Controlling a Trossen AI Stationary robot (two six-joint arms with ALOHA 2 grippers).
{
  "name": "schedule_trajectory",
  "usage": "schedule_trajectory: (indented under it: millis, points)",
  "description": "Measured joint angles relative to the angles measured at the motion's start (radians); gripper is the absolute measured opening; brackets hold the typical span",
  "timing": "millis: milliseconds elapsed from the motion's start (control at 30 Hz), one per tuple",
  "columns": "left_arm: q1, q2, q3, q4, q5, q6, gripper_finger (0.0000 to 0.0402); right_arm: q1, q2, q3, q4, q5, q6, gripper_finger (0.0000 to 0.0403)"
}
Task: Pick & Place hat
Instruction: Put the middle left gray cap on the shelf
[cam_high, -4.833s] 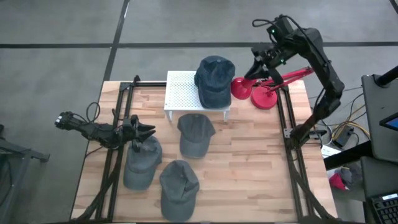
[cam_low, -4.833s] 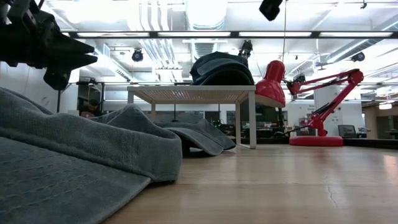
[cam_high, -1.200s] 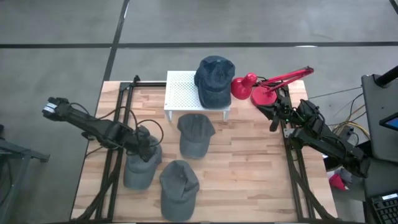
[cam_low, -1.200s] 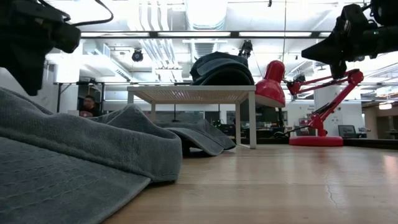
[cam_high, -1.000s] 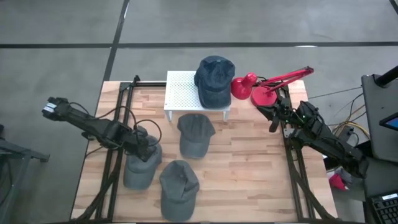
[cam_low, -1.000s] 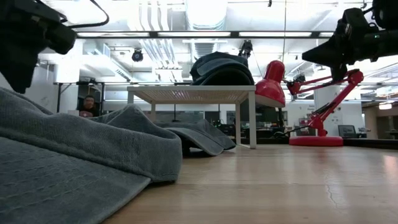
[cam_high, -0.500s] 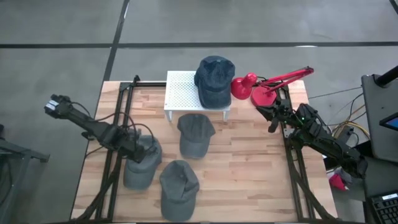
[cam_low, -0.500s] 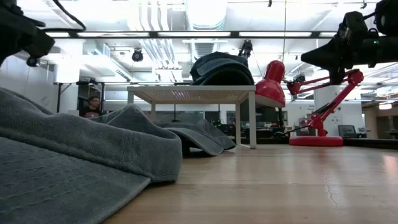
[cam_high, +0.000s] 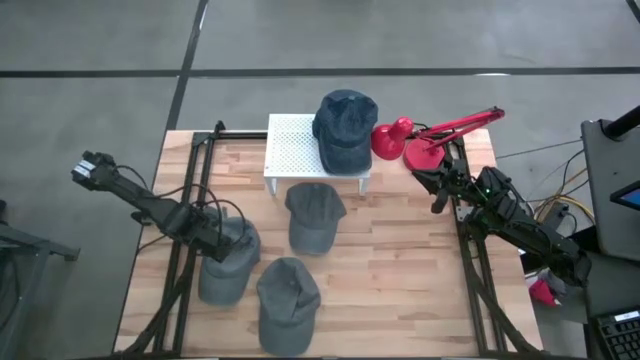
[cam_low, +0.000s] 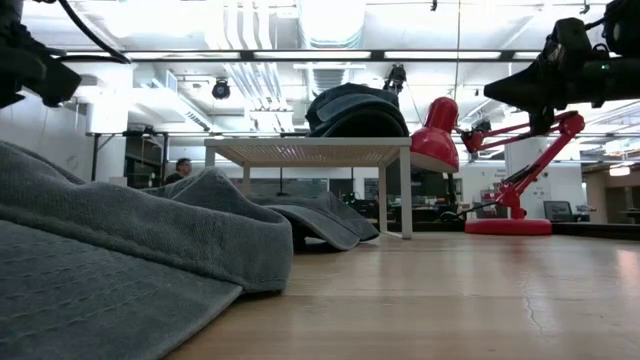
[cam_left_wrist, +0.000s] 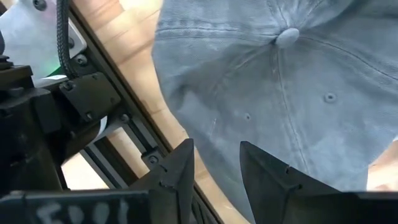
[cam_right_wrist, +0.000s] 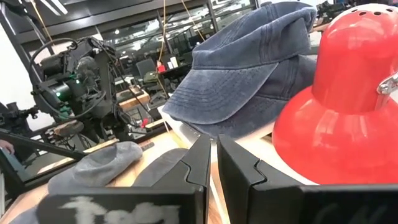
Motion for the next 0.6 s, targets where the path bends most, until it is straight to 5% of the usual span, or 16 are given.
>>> schedule_trajectory:
  millis: [600]
  points:
    - [0.000,0.000,0.005,0.003,-0.077,-0.082,0.0122,0.000,0.000,-0.026,0.000,0.029,0.013,0.0027]
